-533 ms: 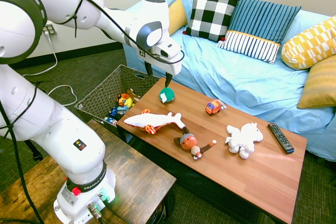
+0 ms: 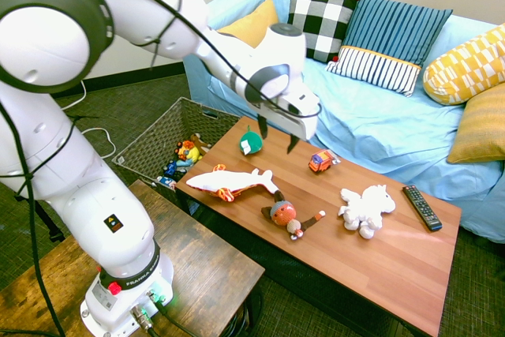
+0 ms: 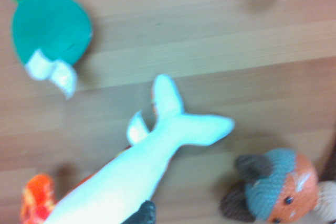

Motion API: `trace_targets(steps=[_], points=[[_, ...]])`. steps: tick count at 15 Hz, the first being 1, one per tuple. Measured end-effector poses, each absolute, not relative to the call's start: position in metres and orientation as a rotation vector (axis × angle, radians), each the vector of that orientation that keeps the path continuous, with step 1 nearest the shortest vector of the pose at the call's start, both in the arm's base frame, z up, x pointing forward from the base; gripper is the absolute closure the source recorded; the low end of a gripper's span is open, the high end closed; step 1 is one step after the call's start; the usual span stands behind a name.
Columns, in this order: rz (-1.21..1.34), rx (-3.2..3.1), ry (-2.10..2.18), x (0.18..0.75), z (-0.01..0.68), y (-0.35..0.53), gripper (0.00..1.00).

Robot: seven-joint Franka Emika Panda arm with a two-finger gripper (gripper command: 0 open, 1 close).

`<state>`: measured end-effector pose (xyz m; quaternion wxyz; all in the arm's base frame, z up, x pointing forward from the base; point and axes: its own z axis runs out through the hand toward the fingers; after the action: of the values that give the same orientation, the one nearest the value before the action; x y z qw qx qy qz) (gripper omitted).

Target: Put the toy car in the basket

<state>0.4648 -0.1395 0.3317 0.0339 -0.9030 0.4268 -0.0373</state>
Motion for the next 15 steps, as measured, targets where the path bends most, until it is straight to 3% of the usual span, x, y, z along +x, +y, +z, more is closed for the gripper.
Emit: trace_targets(steps=[8, 15], points=[[-0.092, -2.690, 1.458, 0.628, 0.209, -0.167, 0.00], [0.074, -2.690, 1.701, 0.707, 0.140, -0.163, 0.00]])
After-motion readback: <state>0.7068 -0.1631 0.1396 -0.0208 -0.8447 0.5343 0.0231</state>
